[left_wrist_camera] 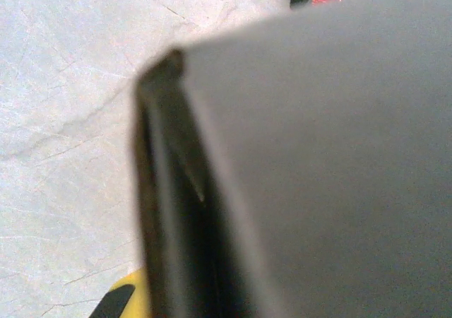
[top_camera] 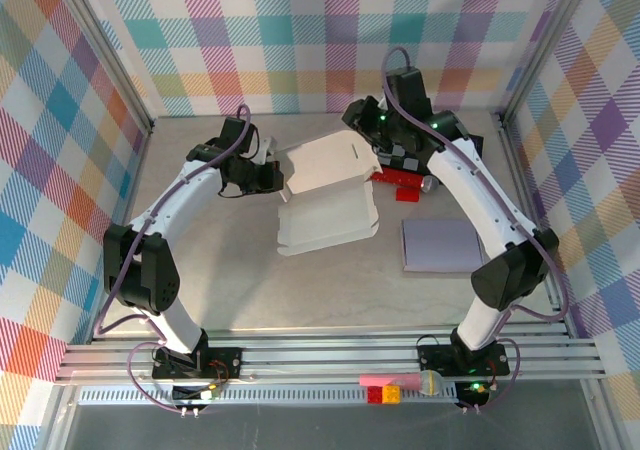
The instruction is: Fold the paper box
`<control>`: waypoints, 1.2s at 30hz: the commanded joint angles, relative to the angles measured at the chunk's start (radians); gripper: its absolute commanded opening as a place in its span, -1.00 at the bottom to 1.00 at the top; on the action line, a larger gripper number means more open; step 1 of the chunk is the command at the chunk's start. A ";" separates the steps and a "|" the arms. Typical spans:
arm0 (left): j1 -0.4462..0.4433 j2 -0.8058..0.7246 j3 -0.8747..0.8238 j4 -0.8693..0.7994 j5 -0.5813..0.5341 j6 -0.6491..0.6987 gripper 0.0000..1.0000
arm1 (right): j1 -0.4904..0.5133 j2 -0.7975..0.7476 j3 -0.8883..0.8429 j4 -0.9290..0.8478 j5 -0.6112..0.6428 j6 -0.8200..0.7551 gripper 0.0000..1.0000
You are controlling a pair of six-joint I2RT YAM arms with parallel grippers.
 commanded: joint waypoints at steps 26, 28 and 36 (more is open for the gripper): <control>-0.013 -0.057 -0.020 -0.012 -0.030 -0.026 -1.00 | 0.030 -0.171 -0.178 -0.047 0.016 -0.090 -0.08; -0.013 -0.057 -0.022 -0.013 -0.031 -0.026 -1.00 | 0.030 -0.217 -0.254 -0.041 0.020 -0.082 -0.08; -0.007 -0.047 -0.011 -0.024 0.023 -0.027 -1.00 | -0.120 -0.378 -0.473 0.141 -0.090 -0.140 -0.06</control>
